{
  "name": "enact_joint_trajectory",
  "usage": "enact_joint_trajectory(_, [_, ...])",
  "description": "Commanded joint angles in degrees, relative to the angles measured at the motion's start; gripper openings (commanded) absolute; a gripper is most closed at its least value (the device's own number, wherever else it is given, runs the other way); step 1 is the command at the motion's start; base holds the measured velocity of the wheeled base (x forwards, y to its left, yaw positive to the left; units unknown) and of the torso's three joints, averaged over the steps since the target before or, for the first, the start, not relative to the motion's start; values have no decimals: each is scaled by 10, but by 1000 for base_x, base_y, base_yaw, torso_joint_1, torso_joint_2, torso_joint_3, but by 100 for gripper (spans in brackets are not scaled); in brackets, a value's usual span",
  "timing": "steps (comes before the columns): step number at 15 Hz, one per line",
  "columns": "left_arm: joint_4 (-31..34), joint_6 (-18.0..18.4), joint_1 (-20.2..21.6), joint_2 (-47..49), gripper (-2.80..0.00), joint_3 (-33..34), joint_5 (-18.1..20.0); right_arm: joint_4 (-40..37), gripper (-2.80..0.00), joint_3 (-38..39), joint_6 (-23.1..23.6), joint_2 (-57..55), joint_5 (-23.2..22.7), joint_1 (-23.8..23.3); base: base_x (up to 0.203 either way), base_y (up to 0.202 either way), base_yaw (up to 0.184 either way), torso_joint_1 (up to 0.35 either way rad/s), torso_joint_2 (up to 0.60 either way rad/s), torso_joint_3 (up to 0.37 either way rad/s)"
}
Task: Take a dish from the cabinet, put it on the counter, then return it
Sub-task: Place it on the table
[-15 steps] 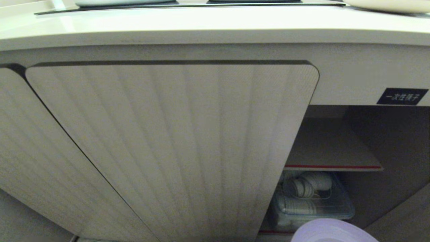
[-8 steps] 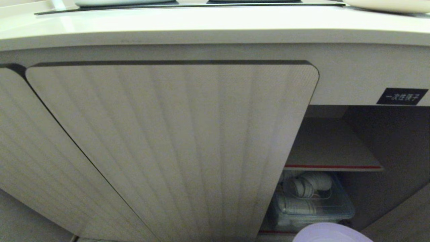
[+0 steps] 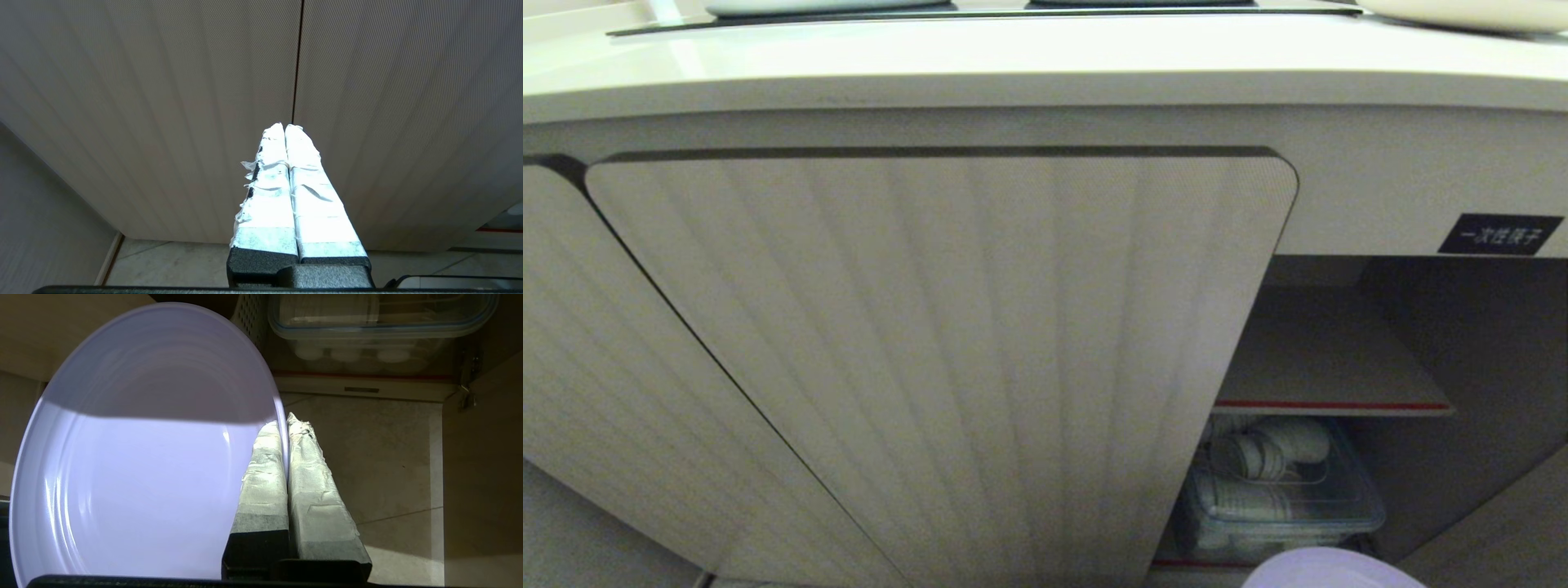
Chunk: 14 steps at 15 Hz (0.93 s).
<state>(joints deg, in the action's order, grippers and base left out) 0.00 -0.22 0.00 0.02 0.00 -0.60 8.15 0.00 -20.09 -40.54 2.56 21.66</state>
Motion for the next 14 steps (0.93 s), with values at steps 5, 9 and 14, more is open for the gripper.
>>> enact_joint_trajectory(5, [0,0,0,0,-280,0,0,-10,-280,0,4,16,1,0,0,0,0,0,0,0])
enact_joint_trajectory(9, [0,0,0,0,-280,0,0,-11,-280,0,24,24,1,0,0,0,0,0,0,0])
enact_joint_trajectory(14, [0,0,0,0,-280,0,0,-4,-280,0,30,30,1,0,0,0,0,0,0,0])
